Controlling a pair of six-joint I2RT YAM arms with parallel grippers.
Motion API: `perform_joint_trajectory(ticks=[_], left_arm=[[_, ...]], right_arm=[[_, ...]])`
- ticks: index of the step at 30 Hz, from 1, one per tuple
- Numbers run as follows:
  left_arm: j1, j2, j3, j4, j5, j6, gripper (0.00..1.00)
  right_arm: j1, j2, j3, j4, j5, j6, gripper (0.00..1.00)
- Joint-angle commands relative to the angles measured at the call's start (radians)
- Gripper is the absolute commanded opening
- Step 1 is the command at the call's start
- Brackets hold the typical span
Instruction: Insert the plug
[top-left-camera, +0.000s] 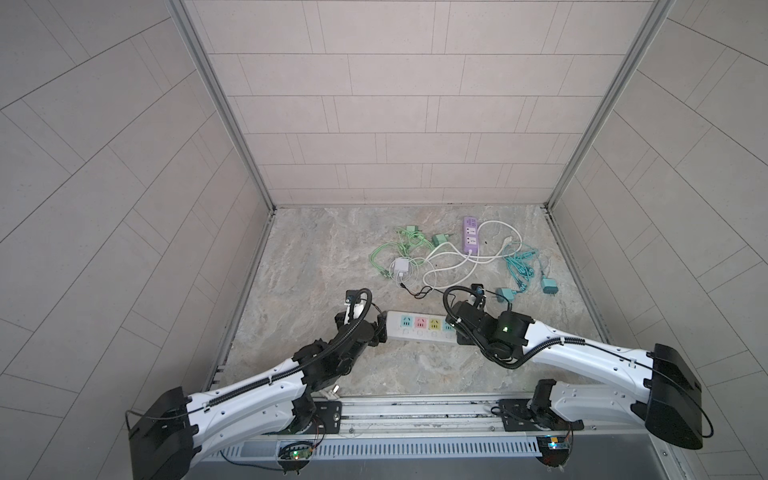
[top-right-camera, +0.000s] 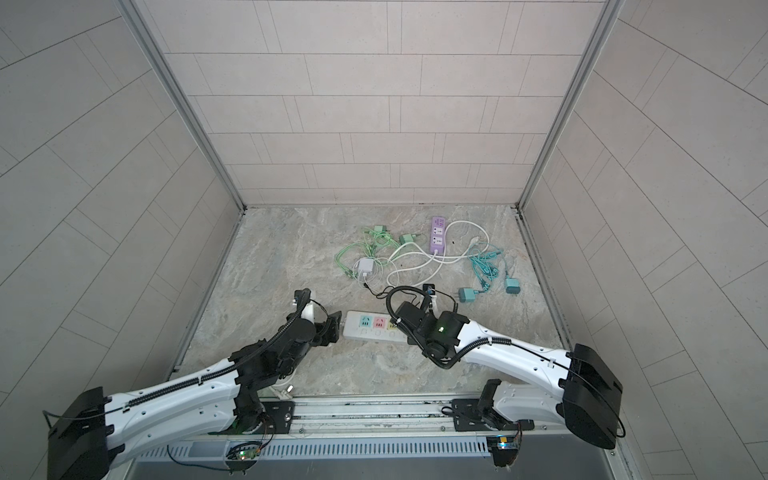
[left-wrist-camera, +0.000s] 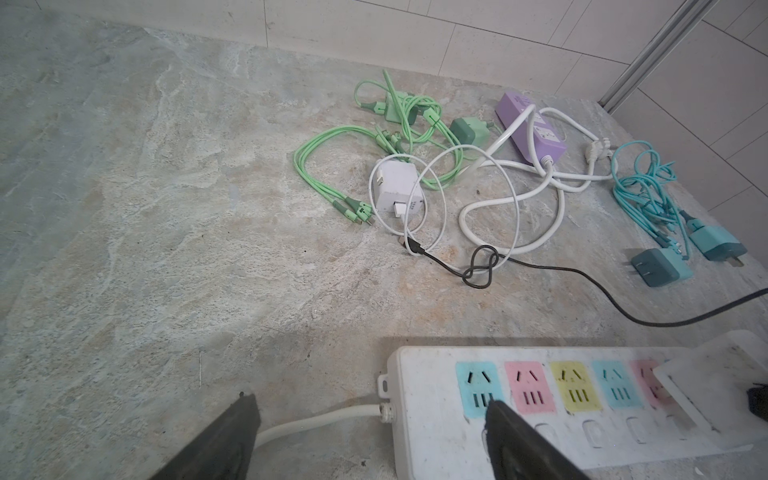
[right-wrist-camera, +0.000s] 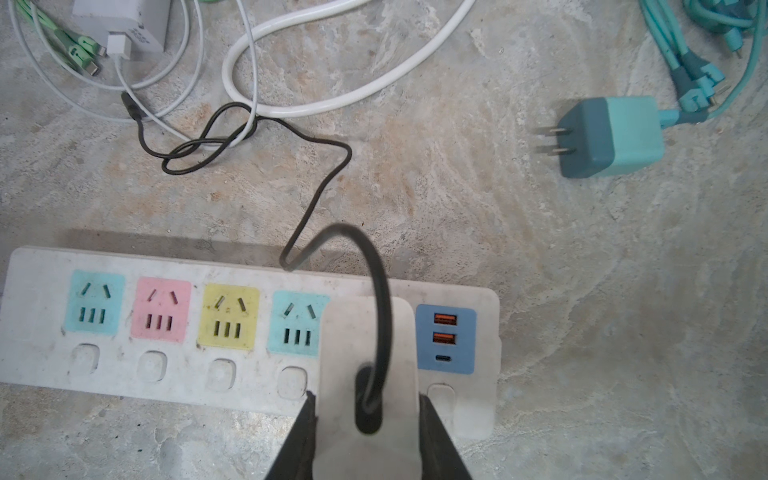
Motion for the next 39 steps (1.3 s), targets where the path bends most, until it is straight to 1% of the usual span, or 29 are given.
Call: perform_joint_trajectory(ticks=[1,10,14,21,22,25,28,30,31,33,35,36,39], left_arm=[[0.004,-0.02,-0.016,-0.016,-0.013,0.001,0.91],[0.007,-0.05,-0.011,-0.037,-0.022,0.003,0.91],[0.006,-0.053,-0.008,-0.047,-0.027,0.004,0.91],[0.005,-0.066,0.003,-0.064,-0.04,-0.002,0.91],[0.006,-0.087,0.005,-0.067,-0.046,-0.001,0.91],[0.007,-0.089,0.023,-0.079,-0.067,0.006,0.93],[0.011,-0.079,0.051,-0.094,-0.088,0.012,0.96],[0.016,-0.028,0.062,-0.084,-0.101,0.018,1.0],[0.021,-0.009,0.072,-0.083,-0.111,0.018,1.0],[0.039,0.037,0.097,-0.085,-0.113,0.019,1.0],[0.063,0.094,0.122,-0.082,-0.103,0.023,1.0],[0.078,0.128,0.138,-0.074,-0.095,0.029,1.0],[0.114,0.22,0.189,-0.044,-0.072,0.074,1.0]], right_arm=[[-0.007,0.01,-0.023,-0.015,-0.03,-0.005,0.0],[-0.008,0.038,-0.077,-0.013,-0.084,0.041,0.0],[-0.007,0.064,-0.076,-0.037,-0.074,0.069,0.0],[-0.007,0.17,-0.068,-0.037,-0.074,0.09,0.0],[-0.007,0.187,-0.074,-0.023,-0.075,0.092,0.0],[0.001,0.215,-0.105,0.027,-0.073,0.116,0.0],[0.007,0.232,-0.117,0.065,-0.076,0.115,0.0],[0.007,0.239,-0.106,0.058,-0.075,0.106,0.0],[0.007,0.232,-0.095,0.045,-0.073,0.102,0.0],[0.007,0.203,-0.074,0.023,-0.064,0.09,0.09],[0.007,0.152,-0.049,0.008,-0.051,0.065,0.21],[0.005,0.123,-0.032,-0.003,-0.038,0.053,0.28],[0.005,0.051,0.0,-0.012,0.031,-0.001,0.43]])
